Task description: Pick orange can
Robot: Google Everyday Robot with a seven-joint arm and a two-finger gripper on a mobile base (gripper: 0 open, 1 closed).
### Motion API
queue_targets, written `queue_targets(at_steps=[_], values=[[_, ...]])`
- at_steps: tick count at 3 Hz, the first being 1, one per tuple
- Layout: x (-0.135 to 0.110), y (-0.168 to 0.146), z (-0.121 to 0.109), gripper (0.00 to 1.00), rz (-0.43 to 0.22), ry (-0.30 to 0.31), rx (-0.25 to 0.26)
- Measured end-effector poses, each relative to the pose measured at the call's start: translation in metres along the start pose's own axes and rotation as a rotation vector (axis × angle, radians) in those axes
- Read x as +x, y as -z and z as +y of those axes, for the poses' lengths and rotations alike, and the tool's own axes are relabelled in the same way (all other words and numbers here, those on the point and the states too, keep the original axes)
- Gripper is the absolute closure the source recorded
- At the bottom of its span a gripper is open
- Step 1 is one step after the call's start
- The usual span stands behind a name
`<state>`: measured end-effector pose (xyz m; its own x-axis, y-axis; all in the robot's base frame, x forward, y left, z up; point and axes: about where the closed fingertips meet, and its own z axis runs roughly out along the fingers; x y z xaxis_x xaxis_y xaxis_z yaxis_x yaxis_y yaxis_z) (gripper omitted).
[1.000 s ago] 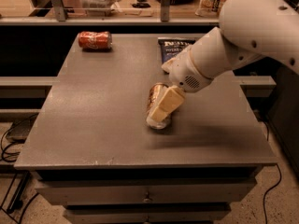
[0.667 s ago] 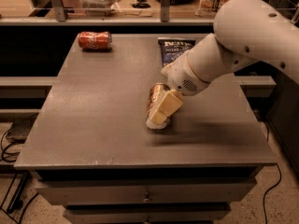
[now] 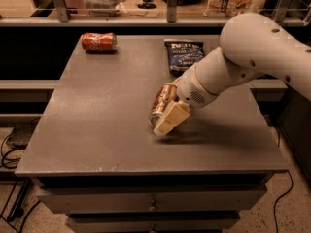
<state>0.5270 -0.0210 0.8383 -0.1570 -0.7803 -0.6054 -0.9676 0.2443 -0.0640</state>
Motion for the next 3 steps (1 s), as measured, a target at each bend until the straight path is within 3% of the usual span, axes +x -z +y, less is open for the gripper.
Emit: queue_targets(at_steps=[2,3], values=[[-0.012,0.015,-0.008,0.65,-0.033,-0.015,0.064],[-0.038,0.054,-0.023,0.89,-0.073,0.032,0.135]])
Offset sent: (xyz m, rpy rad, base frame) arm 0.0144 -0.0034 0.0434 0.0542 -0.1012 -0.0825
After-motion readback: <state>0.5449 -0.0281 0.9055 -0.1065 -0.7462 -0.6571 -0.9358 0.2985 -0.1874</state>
